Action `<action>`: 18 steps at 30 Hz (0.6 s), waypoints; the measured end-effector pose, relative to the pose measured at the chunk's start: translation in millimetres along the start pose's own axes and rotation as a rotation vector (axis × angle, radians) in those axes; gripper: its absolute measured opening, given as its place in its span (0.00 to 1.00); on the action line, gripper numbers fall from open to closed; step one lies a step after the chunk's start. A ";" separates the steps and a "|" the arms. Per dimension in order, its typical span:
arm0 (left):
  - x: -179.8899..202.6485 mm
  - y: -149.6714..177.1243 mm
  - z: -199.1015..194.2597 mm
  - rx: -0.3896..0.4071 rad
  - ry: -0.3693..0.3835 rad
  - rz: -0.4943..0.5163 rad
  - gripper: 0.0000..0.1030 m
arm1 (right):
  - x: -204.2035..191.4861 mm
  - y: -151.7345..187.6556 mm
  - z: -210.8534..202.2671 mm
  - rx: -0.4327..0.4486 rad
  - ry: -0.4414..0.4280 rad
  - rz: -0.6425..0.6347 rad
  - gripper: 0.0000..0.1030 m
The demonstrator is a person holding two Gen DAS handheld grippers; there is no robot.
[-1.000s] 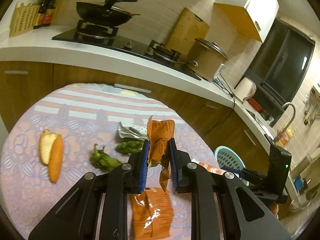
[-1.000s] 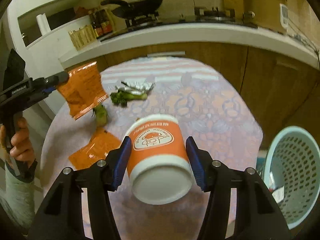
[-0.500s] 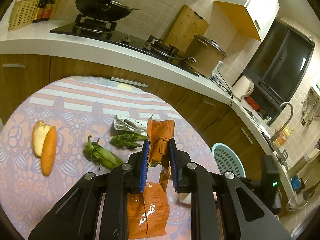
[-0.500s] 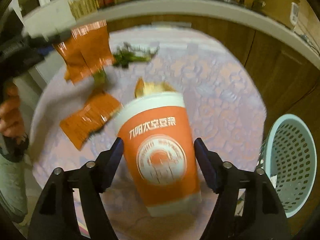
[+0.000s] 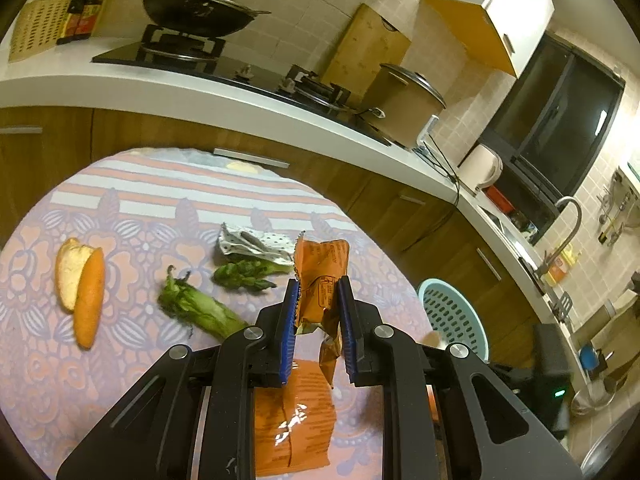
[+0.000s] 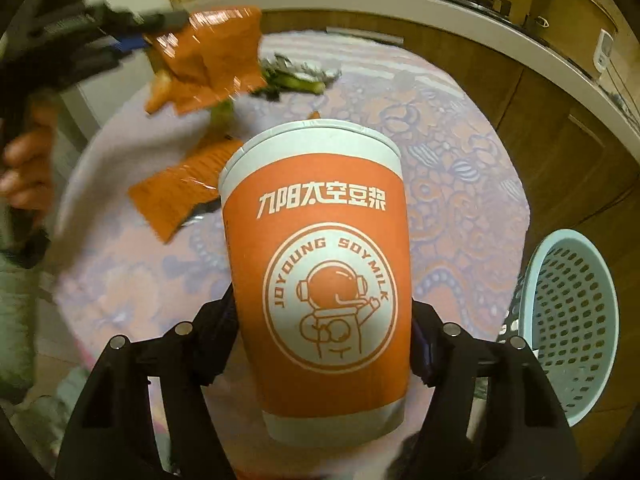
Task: Collect trash
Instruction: 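Lift the wrapper and orange cup and carry them toward the blue basket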
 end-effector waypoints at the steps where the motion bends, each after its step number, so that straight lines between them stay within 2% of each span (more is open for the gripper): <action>1: 2.0 -0.7 1.1 0.000 0.003 0.004 0.17 | 1.2 0.5 -8.3 0.012 -0.005 -0.001 0.64; 7: 19.9 -3.7 11.5 -0.010 0.035 0.025 0.17 | 22.8 -6.8 -58.4 0.100 -0.071 0.074 0.64; 13: 42.7 -5.5 23.9 -0.030 0.065 0.053 0.17 | 62.7 0.5 -66.0 0.131 -0.003 0.188 0.64; 18: 80.8 -12.9 47.6 -0.058 0.107 0.112 0.17 | 114.9 11.3 -76.7 0.171 0.067 0.304 0.64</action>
Point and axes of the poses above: each gripper's, at about its wrist camera, not at the fingertips, and z roughly the way its jaws point, x to its right, y to its underside, the point moved 2 cm from there along z, roughly the way its jaws point, and after that the axes turned 5 degrees about z, right-handed, at the moved point
